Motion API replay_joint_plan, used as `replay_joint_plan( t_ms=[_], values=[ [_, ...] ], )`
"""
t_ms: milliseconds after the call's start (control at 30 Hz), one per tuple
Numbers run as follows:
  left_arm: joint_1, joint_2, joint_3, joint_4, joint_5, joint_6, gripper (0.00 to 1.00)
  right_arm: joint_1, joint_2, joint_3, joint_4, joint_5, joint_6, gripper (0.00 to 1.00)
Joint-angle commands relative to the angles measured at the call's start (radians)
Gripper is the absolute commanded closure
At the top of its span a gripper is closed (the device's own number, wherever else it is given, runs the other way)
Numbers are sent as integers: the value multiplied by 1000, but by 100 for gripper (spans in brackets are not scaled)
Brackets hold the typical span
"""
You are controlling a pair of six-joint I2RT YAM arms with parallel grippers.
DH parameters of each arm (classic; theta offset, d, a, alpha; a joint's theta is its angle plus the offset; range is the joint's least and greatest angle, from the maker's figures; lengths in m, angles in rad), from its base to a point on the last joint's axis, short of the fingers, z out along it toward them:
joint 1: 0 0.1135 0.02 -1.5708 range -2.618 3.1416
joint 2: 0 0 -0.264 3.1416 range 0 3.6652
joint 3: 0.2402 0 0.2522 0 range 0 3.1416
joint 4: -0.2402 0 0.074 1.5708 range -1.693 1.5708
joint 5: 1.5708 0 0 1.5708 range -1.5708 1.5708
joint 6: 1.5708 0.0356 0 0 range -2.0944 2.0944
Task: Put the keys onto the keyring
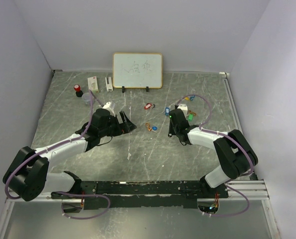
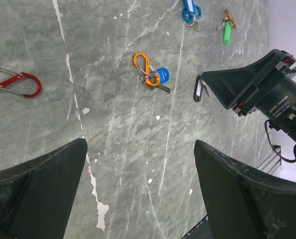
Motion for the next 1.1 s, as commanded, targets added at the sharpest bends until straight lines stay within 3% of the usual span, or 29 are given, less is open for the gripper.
replay_joint_plan(
  t_ms=[0, 333, 600, 1067],
  values=[
    [5, 4, -4, 31, 13, 6, 1, -4, 8, 22, 10, 17, -8, 74],
    [5, 3, 1, 27, 13, 9, 1, -3, 9, 25, 15, 7, -12, 84],
    [5, 6, 9, 22, 12, 11, 1, -4, 0, 22, 20, -2, -15, 99],
    [6, 8, 3, 33, 10, 6, 1, 9, -130, -10, 28, -7, -32, 100]
  ],
)
